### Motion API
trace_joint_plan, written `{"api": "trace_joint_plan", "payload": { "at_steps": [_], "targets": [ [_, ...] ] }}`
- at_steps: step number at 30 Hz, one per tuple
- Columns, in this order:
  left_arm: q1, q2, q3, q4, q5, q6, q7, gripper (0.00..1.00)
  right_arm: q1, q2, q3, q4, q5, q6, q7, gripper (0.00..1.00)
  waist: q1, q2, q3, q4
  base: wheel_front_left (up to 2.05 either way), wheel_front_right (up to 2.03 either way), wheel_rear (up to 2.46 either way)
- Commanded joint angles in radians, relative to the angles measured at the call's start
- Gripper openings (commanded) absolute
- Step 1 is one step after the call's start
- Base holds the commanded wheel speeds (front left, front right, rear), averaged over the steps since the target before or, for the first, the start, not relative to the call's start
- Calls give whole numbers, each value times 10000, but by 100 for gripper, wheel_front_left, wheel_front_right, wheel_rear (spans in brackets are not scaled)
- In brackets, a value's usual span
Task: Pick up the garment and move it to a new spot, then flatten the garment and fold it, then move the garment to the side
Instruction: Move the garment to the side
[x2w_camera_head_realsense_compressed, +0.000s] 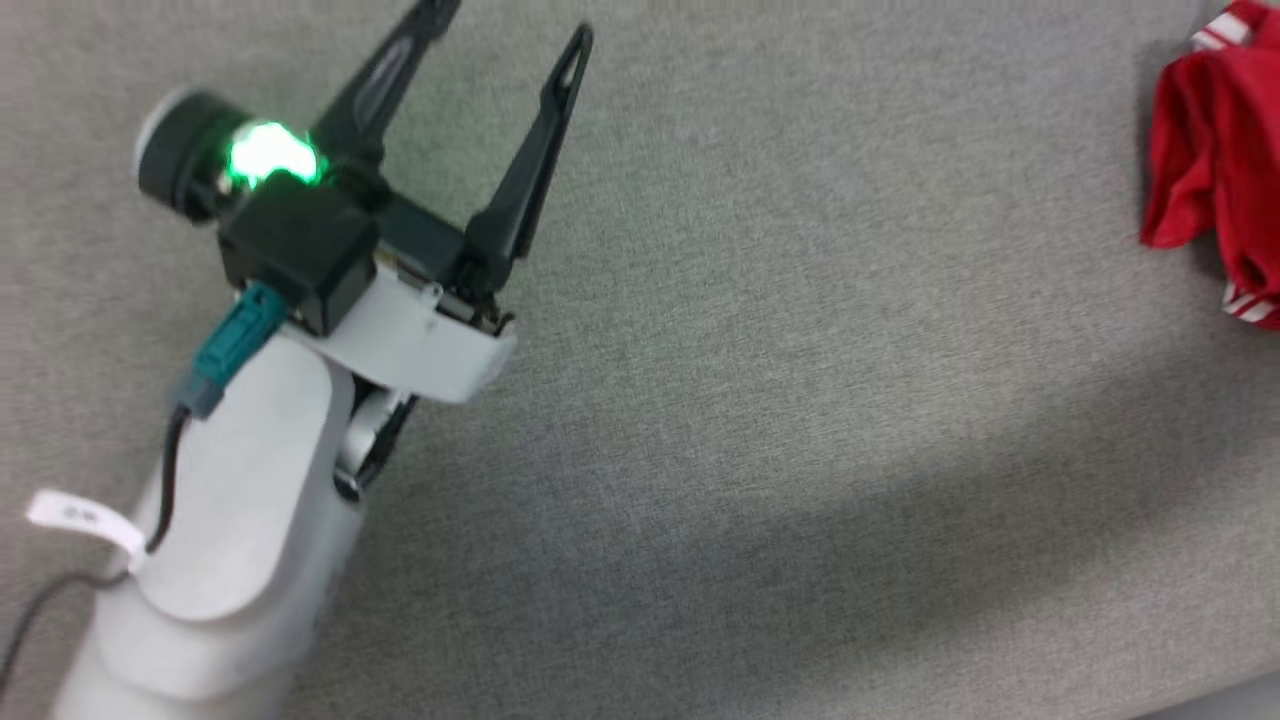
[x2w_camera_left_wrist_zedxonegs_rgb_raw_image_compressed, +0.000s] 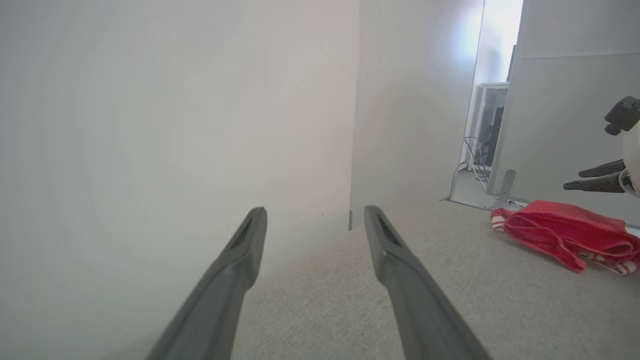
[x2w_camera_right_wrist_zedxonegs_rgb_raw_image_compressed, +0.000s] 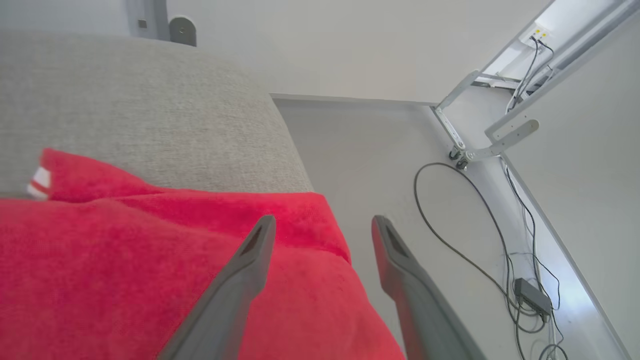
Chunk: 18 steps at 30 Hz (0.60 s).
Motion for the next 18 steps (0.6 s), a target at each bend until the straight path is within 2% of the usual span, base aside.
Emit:
{"api": "trace_joint_plan", "payload": {
  "at_steps": [1,11,18],
  "targets": [
    [242,-117,142,5,-24,32,4,100,138,89,172,-49,-100,-21,-98,100,0,-1,-500,128,0,0,0],
    [3136,-1047,1412,489,236,107,2,100,1726,912,2077,-866,356,-21,-790,100,0,-1,-2574,1151,0,0,0],
    [5057,-1666,2662,793,204,72,1,100,3188,1378,2501,-1714,1335,-21,-1499,100,0,-1,-3779,2158,0,0,0]
  ]
}}
